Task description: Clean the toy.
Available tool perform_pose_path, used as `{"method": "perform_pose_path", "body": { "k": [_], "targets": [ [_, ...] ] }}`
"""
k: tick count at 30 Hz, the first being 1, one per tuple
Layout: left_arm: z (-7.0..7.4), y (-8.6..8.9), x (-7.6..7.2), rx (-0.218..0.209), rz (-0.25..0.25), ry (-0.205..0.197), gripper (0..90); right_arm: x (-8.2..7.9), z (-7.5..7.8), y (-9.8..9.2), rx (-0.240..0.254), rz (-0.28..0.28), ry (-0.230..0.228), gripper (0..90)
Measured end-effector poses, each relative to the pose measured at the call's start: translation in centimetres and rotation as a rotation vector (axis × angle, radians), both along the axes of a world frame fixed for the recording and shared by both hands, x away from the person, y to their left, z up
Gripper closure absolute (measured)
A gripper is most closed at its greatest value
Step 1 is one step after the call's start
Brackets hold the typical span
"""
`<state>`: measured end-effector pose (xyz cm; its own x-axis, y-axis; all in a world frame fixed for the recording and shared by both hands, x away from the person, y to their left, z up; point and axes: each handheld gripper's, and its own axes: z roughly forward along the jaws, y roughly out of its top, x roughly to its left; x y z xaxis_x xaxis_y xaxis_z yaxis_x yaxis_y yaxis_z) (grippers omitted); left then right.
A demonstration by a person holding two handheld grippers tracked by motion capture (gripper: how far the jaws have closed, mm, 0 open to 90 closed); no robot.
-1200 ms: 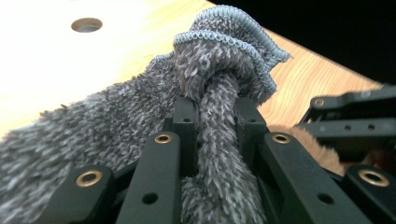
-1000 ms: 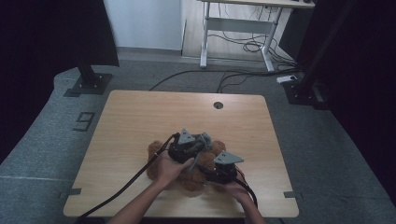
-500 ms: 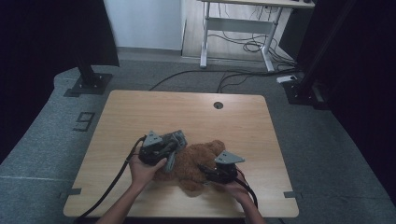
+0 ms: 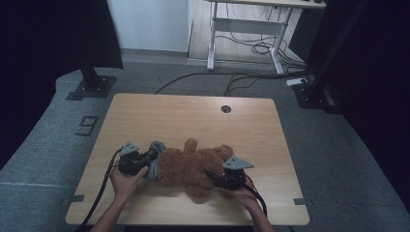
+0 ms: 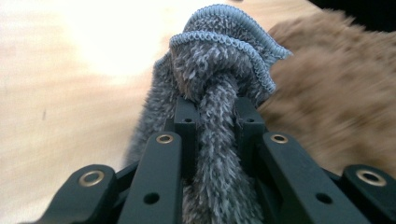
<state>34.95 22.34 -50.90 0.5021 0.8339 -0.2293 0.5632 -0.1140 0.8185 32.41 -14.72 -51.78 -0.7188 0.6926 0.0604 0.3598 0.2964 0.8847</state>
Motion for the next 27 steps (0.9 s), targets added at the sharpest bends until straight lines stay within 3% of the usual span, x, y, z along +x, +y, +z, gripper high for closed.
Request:
{"method": "perform_pose_path", "body": {
  "k": [4,7,10,15,19,21,22,24,27],
  "targets": [
    [1.5,-0.8,-0.4,-0.001,-0.014,-0.062,76.3,0.1,-0.1,-0.1,0.009,0.003,0.007,44.8],
    [3.8,-2.7,-0.5,-0.014,-0.071,-0.112,76.3,0.1,-0.1,-0.1,0.012,0.002,0.009,44.8],
    [5.5,-5.6,-0.1,-0.014,-0.141,-0.129,76.3,0.1,-0.1,-0.1,0.014,0.003,0.008,44.8],
    [6.7,-11.4,1.1,0.012,-0.238,-0.133,76.2,0.0,-0.1,-0.2,0.016,0.005,0.006,44.8],
    [6.9,-15.9,1.9,0.04,-0.311,-0.112,76.1,0.0,-0.2,-0.2,0.015,0.004,0.004,44.8],
    [6.4,-17.6,2.3,0.05,-0.333,-0.083,76.0,0.0,-0.2,-0.1,0.013,0.002,0.001,44.8],
    [5.9,-18.6,2.7,0.062,-0.352,-0.05,75.9,0.0,-0.2,-0.1,0.013,0.002,0.0,44.7],
    [4.8,-19.5,3.1,0.095,-0.353,-0.022,75.7,0.0,-0.2,-0.1,0.012,0.0,-0.004,44.8],
    [4.4,-19.1,3.4,0.095,-0.347,-0.002,75.7,0.0,-0.3,-0.1,0.007,-0.001,-0.001,44.7]
  ]
}}
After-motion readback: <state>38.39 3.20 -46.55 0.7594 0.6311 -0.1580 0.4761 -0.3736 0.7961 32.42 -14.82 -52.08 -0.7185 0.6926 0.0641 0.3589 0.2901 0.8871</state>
